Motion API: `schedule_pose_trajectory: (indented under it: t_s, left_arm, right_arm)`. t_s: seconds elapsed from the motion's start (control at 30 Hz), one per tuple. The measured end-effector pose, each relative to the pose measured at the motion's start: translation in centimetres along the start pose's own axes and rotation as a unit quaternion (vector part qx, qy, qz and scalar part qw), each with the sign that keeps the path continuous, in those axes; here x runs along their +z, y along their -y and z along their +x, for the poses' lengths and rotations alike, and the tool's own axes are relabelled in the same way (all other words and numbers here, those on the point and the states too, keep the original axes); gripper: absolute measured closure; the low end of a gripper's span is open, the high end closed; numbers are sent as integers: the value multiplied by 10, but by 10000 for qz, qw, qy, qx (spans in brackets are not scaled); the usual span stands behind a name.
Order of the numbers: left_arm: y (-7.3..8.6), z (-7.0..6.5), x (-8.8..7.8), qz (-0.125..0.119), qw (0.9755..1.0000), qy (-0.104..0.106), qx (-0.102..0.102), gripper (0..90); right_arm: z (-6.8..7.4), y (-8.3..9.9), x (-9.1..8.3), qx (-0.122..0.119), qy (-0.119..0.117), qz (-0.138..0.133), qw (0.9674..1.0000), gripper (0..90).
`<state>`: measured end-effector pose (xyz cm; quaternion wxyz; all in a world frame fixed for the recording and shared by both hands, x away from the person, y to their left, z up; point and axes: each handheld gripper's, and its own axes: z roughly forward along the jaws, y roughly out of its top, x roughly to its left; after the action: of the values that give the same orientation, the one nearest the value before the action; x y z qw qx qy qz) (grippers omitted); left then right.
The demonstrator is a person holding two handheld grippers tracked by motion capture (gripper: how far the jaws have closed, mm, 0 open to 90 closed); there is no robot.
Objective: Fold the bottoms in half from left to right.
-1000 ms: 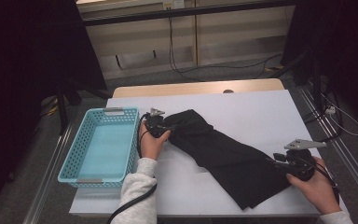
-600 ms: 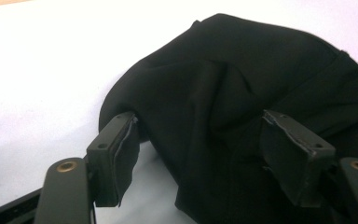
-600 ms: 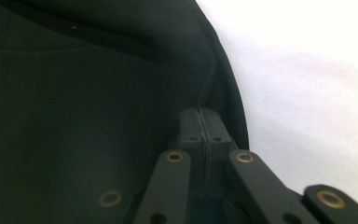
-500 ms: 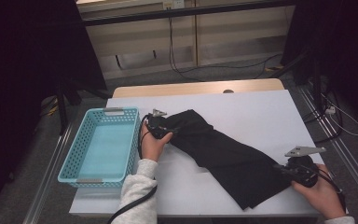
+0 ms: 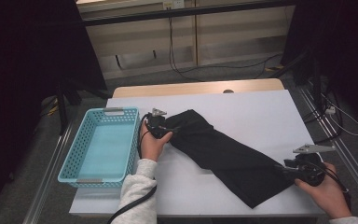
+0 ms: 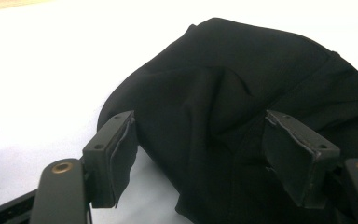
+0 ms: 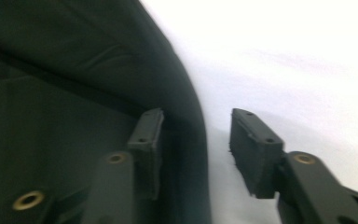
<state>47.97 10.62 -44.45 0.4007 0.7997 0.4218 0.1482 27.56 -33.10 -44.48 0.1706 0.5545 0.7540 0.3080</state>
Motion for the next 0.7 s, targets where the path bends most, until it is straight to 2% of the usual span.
schedule_pose_trajectory:
  t_s: [0.03, 0.07, 0.13, 0.27, 0.3, 0.43, 0.53, 0.6, 0.67, 0.7]
  left_arm:
    - [0, 0, 0, 6, 10000, -10, 6, 270]
    - [0, 0, 0, 1, 10000, 1, 1, 266]
    - [0, 0, -1, -10, 10000, -19, 10, 261]
    - [-1, 0, -1, 0, 10000, -10, 7, 258]
    - [0, 0, -1, -3, 10000, -4, -5, 256]
    - [-1, 0, -1, -30, 10000, 16, -24, 255]
    - [-1, -1, 0, -23, 10000, 31, -3, 254]
    - [-1, -3, 1, -39, 10000, 60, -55, 254]
    - [-1, -3, 1, -29, 10000, 66, -35, 253]
    - [-1, -4, 1, -42, 10000, 57, -44, 253]
  right_arm:
    - [0, 1, 2, -11, -105, 90, 9999, 596]
    - [1, 3, 4, -35, -135, 108, 9998, 589]
    - [4, 2, 4, -106, -64, 130, 9998, 619]
    - [12, 2, 5, -152, -155, 167, 9996, 855]
    - [14, 1, 5, -173, -214, 214, 9994, 859]
    - [14, 0, 4, -223, -211, 259, 9992, 881]
    - [4, 0, 1, -182, -284, 279, 9990, 887]
    - [-5, 0, -3, -55, -242, 291, 9993, 887]
    - [-15, 0, -7, -6, -78, 179, 9998, 886]
    - [-18, 0, -8, 4, -117, 151, 9998, 883]
